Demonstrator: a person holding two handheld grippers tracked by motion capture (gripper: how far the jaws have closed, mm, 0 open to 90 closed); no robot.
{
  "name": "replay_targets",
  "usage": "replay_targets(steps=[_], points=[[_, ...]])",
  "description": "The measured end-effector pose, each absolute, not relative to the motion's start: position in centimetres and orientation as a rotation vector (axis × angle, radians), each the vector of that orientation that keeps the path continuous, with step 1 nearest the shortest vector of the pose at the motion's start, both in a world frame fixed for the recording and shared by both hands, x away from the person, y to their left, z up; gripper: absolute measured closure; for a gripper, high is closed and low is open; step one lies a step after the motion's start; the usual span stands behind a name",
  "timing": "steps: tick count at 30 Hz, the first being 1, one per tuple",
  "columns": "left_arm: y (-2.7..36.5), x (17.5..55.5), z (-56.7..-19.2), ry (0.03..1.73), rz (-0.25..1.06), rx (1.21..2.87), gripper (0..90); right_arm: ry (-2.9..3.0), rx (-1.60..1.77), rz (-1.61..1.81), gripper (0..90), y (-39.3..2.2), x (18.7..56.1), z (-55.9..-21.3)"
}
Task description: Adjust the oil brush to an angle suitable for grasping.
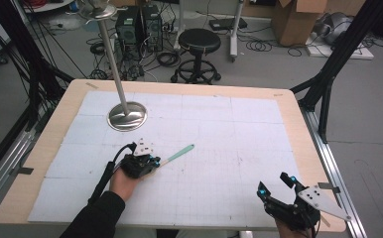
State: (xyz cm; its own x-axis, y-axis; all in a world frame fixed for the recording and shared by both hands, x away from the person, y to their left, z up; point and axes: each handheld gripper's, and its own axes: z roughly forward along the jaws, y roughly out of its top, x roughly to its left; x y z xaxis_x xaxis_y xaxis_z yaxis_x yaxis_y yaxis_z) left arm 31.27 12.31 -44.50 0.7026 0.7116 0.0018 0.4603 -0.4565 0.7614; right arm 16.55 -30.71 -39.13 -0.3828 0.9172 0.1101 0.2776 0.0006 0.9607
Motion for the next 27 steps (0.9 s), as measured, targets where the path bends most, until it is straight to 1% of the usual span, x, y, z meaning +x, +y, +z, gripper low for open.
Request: replay_targets(steps=[27], points=[[17.5, 27.6, -44.7, 0.865, 0.413, 2.118, 89.6, 1.710, 1.233, 1.407, 18.5, -30.1, 16.6, -39.1]])
